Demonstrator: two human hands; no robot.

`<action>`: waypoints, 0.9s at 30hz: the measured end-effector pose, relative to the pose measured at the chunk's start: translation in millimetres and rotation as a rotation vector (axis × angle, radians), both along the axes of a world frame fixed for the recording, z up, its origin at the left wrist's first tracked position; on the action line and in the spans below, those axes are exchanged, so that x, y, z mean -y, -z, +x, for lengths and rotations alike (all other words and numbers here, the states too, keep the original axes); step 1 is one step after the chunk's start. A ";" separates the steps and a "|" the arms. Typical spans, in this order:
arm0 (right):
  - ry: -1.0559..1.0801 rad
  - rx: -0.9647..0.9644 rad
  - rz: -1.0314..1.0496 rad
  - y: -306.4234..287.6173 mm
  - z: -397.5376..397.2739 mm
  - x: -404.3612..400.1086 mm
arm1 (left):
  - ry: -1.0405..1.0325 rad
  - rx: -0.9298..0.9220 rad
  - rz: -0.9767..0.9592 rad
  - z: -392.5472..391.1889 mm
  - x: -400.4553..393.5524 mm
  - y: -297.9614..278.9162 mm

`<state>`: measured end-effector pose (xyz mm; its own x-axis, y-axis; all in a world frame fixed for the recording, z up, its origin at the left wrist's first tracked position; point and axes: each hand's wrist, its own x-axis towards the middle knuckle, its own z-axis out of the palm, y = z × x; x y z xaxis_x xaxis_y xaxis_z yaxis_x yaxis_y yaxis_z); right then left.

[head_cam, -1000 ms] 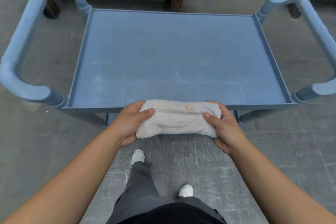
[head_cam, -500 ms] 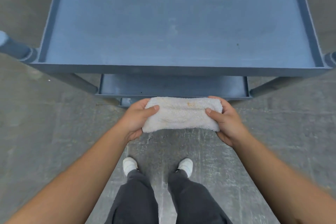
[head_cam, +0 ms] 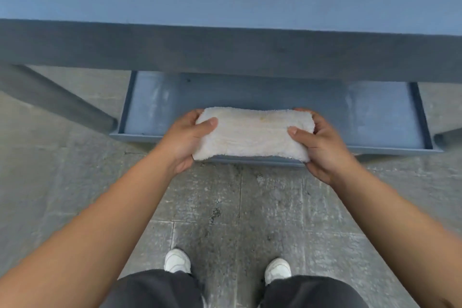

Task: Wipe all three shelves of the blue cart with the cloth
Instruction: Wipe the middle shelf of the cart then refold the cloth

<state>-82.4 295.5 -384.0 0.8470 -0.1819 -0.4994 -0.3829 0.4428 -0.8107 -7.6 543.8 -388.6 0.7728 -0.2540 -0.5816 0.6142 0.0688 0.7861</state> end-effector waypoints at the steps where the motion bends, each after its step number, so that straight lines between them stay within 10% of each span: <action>1: -0.014 0.036 -0.007 12.0 12.6 -8.1 | -0.025 0.039 0.015 11.1 -9.0 12.4; 14: -0.235 0.273 -0.131 102.3 118.8 -88.3 | -0.129 0.304 0.216 110.7 -104.6 96.8; 21: -0.493 0.367 -1.170 116.8 127.4 -100.3 | -0.005 0.546 0.791 115.3 -125.8 105.3; 27: -0.533 0.434 -1.392 125.8 122.4 -101.3 | -0.021 0.691 1.116 106.2 -120.6 108.6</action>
